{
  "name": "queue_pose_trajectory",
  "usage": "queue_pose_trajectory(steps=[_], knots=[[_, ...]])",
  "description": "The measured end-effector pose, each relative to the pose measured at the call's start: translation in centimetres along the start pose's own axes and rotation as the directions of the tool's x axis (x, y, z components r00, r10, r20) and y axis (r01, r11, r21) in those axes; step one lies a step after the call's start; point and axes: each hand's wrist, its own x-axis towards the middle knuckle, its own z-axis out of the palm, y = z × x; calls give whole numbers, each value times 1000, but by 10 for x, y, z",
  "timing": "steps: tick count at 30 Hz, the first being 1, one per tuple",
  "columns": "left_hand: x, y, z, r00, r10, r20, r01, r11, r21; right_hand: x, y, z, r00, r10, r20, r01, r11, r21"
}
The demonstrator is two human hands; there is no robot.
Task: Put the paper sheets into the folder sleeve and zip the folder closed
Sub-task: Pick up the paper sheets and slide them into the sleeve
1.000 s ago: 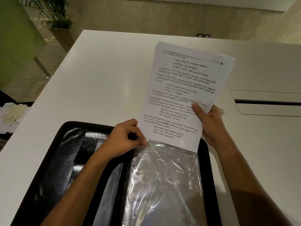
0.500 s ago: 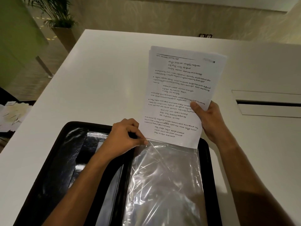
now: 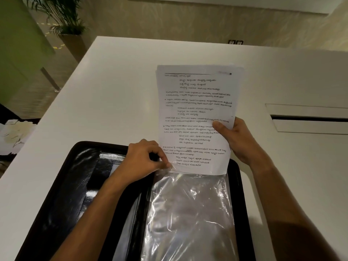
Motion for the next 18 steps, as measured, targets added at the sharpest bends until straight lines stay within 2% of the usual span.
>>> queue_pose_trajectory(steps=[6,11,18], knots=[[3,-4,5,1000,-2,-8,3,995,97,1,-1,3,999,16,39,-15,1000,-18],[5,-6,7,997,-49,-55,51,998,43,-4,4,6,998,36,55,-34,999,-36],[0,-5,13,989,-36,-143,39,999,20,-19,22,7,991,106,87,-109,993,38]])
